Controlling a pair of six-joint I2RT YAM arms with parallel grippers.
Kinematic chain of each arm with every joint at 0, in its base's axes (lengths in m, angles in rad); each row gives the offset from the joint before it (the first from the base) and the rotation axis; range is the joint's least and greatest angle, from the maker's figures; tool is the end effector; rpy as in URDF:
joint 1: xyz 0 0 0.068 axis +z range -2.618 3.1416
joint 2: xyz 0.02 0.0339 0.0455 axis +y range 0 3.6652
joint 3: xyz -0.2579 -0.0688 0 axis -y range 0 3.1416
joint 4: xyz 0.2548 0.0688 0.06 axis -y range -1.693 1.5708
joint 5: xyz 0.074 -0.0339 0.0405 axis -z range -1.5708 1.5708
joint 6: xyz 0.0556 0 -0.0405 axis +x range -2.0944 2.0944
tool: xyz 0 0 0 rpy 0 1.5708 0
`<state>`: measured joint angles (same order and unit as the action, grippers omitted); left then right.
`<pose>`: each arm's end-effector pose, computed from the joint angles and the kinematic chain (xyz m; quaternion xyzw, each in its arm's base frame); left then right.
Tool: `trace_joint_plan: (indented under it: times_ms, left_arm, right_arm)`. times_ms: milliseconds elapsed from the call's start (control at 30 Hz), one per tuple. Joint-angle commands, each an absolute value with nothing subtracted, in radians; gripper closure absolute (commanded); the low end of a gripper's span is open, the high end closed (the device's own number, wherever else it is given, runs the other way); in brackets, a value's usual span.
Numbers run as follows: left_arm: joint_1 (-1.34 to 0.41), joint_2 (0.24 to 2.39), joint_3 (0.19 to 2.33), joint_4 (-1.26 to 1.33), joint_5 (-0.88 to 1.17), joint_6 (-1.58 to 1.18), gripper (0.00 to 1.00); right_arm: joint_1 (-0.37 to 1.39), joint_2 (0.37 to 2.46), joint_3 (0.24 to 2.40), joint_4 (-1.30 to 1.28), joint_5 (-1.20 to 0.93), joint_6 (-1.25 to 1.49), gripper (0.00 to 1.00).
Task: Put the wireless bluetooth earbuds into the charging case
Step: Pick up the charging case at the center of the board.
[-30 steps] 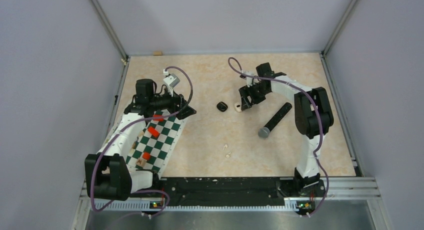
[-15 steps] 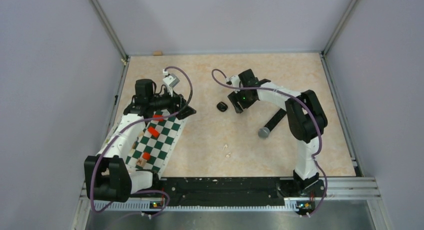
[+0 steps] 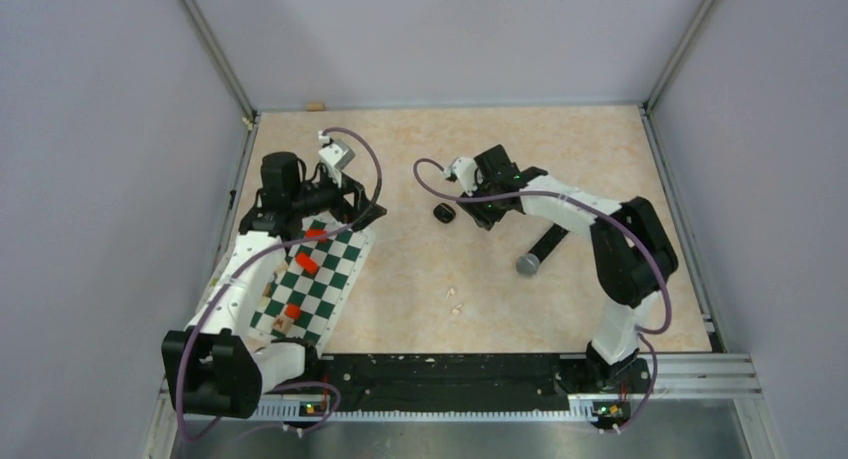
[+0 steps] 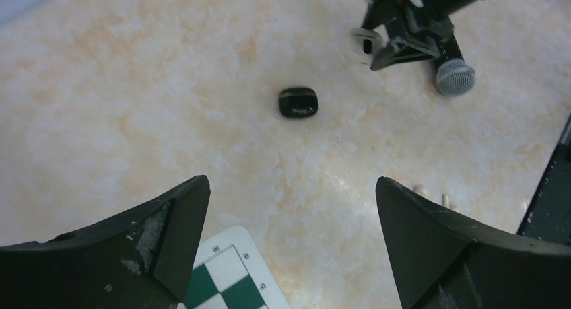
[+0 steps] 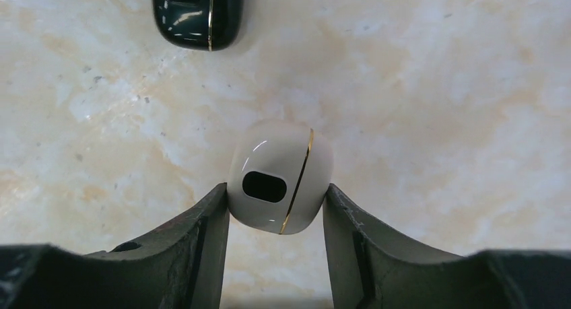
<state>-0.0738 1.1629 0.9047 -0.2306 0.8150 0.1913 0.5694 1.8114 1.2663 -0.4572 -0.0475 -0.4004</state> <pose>0.2746 -0.0609 0.2905 0.3063 0.7531 -0.3114 0.4920 0.3356 0.2180 0.1740 -0.4532 0.8459 0.0464 0.2774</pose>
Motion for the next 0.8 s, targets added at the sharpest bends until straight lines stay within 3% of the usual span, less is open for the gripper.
trace_joint_plan:
  times_ms: [0, 200, 400, 533, 767]
  left_arm:
    - [-0.091, 1.19, 1.196, -0.35, 0.759, 0.319, 0.01]
    - [-0.216, 1.301, 1.487, -0.419, 0.791, 0.254, 0.01]
    - [-0.421, 1.354, 1.353, -0.219, 0.763, 0.025, 0.01]
    - [-0.435, 1.396, 1.267, -0.03, 0.835, -0.188, 0.01]
    - [-0.476, 1.436, 1.261, 0.068, 0.824, -0.326, 0.01]
  right_arm:
    - [0.575, 1.5, 1.229, -0.366, -0.111, -0.543, 0.55]
    - [0.578, 1.169, 1.091, -0.17, -0.222, -0.592, 0.55]
    - [0.581, 0.995, 0.932, -0.018, -0.264, -0.605, 0.56]
    - [0.581, 0.936, 0.853, 0.033, -0.288, -0.626, 0.56]
    - [0.594, 0.942, 0.825, 0.013, -0.33, -0.637, 0.56]
